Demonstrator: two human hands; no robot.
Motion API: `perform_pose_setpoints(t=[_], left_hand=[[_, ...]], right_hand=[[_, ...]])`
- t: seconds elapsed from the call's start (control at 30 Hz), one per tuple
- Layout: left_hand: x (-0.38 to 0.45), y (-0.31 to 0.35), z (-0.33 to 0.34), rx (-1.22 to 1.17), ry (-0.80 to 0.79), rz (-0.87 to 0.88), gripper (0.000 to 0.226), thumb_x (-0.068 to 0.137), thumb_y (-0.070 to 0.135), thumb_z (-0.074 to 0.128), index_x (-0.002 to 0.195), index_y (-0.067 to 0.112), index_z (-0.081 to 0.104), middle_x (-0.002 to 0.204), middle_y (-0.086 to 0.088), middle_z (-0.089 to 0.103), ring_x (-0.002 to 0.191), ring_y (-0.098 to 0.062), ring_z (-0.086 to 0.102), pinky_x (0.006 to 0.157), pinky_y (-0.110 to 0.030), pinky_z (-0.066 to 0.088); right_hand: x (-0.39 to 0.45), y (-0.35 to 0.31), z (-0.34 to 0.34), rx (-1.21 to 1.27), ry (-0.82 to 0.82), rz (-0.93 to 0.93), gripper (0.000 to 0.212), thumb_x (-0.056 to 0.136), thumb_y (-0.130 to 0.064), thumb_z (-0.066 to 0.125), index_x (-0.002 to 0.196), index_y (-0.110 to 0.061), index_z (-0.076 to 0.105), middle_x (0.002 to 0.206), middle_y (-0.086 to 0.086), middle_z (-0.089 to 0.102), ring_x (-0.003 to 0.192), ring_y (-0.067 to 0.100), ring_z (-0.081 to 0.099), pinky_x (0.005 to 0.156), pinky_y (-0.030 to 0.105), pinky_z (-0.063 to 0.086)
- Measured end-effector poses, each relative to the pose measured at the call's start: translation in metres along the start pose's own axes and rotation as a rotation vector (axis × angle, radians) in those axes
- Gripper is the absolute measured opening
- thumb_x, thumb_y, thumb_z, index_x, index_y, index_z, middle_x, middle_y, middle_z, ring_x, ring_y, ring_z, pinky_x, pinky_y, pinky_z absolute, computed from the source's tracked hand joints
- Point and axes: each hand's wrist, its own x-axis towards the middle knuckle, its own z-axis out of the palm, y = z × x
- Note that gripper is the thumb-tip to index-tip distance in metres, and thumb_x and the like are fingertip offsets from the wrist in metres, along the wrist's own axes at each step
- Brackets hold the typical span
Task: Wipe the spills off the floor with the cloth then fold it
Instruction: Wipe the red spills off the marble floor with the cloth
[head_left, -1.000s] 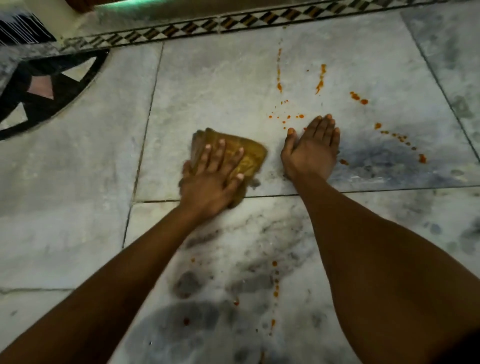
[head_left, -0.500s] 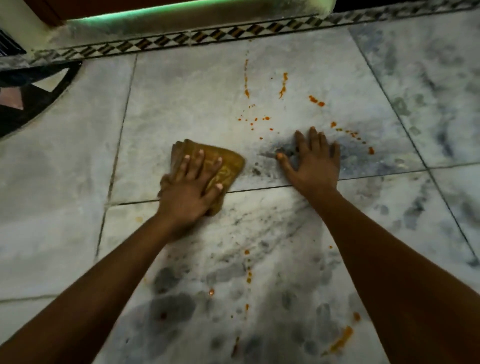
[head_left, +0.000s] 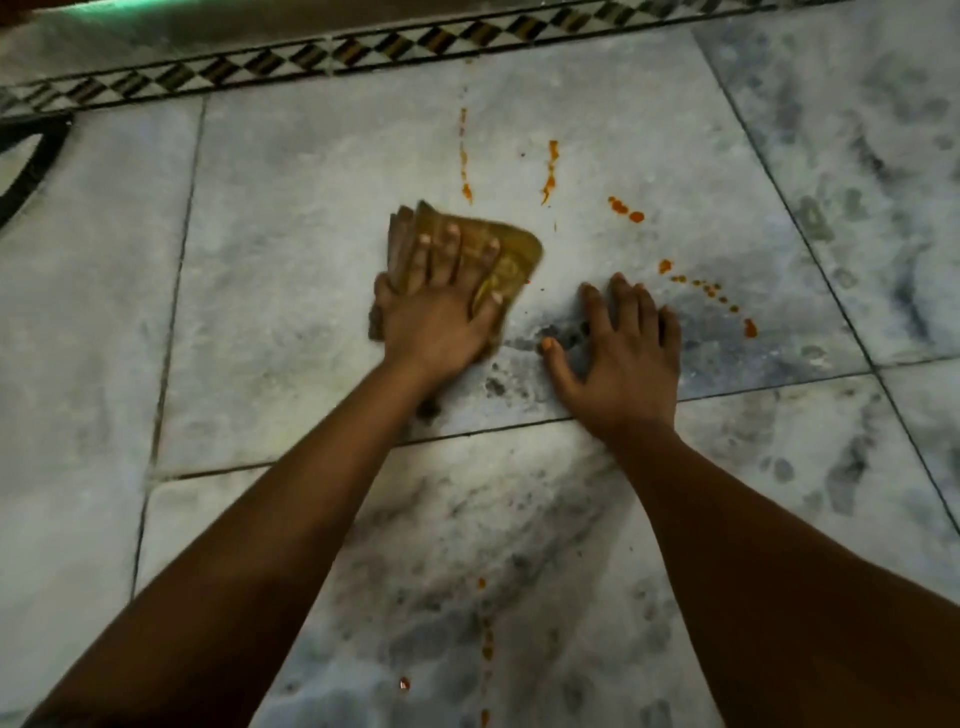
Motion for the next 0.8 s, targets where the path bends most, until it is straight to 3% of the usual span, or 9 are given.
perform_pose_setpoints(t=[0.1,0.23,0.33,0.4,0.5,0.63,0.8], left_hand=[[-0.018,-0.031,-0.003,0.042,0.021,0.041,0.052,0.096,0.053,0.024,0.145,0.047,0.006,0.158,0.01,-0.008,0.145,-0.017,-0.007,0.112,-0.054,0.003],[0.049,-0.067,-0.02,0.002,0.051,-0.194,0.053,0.098,0.048,0.025,0.148,0.037,0.01,0.158,0.006,-0.005,0.145,-0.018,-0.007,0.113,-0.053,-0.005],[0.119,-0.058,-0.036,-0.087,0.02,-0.284,0.057,0.097,0.054,0.02,0.149,0.036,0.007,0.159,0.004,-0.009,0.145,-0.021,-0.012,0.113,-0.055,-0.008],[0.146,-0.035,-0.04,-0.118,-0.023,-0.265,0.058,0.097,0.054,0.018,0.149,0.035,0.003,0.158,0.001,-0.013,0.144,-0.023,-0.015,0.113,-0.055,-0.01],[0.136,-0.001,-0.033,-0.07,-0.031,-0.08,0.056,0.098,0.052,0.019,0.149,0.035,0.003,0.158,0.001,-0.011,0.145,-0.023,-0.013,0.113,-0.053,-0.009],[0.081,-0.027,-0.019,0.019,0.01,0.097,0.053,0.098,0.049,0.026,0.147,0.042,0.006,0.158,0.006,-0.006,0.145,-0.018,-0.008,0.113,-0.047,-0.005],[0.135,-0.073,-0.038,-0.021,0.006,-0.153,0.055,0.098,0.051,0.022,0.148,0.037,0.006,0.158,0.006,-0.007,0.145,-0.019,-0.01,0.113,-0.05,-0.006]], right_hand=[[0.001,0.0,-0.001,0.011,-0.009,0.007,0.073,0.083,-0.061,0.032,0.138,-0.015,0.044,0.146,0.017,0.038,0.134,0.037,0.034,0.11,0.053,0.021],[0.002,0.0,0.002,0.01,0.006,0.007,0.072,0.083,-0.06,0.035,0.138,-0.014,0.044,0.146,0.017,0.039,0.134,0.037,0.034,0.11,0.051,0.02],[0.002,0.001,0.002,0.005,0.004,0.01,0.072,0.083,-0.059,0.034,0.139,-0.014,0.043,0.146,0.017,0.038,0.135,0.036,0.033,0.11,0.048,0.015],[0.002,0.0,0.001,0.007,0.001,0.012,0.072,0.083,-0.059,0.035,0.139,-0.014,0.043,0.146,0.017,0.038,0.135,0.036,0.033,0.11,0.046,0.012],[0.002,-0.001,-0.001,0.018,0.0,0.016,0.071,0.083,-0.057,0.037,0.138,-0.013,0.044,0.145,0.018,0.039,0.134,0.036,0.035,0.109,0.047,0.015],[0.002,-0.001,-0.005,0.012,-0.003,0.023,0.07,0.083,-0.057,0.038,0.138,-0.013,0.045,0.145,0.018,0.04,0.133,0.037,0.037,0.109,0.048,0.017],[0.003,-0.001,-0.004,0.031,-0.023,0.032,0.071,0.082,-0.057,0.038,0.139,-0.014,0.044,0.146,0.017,0.039,0.135,0.035,0.034,0.111,0.048,0.014]])
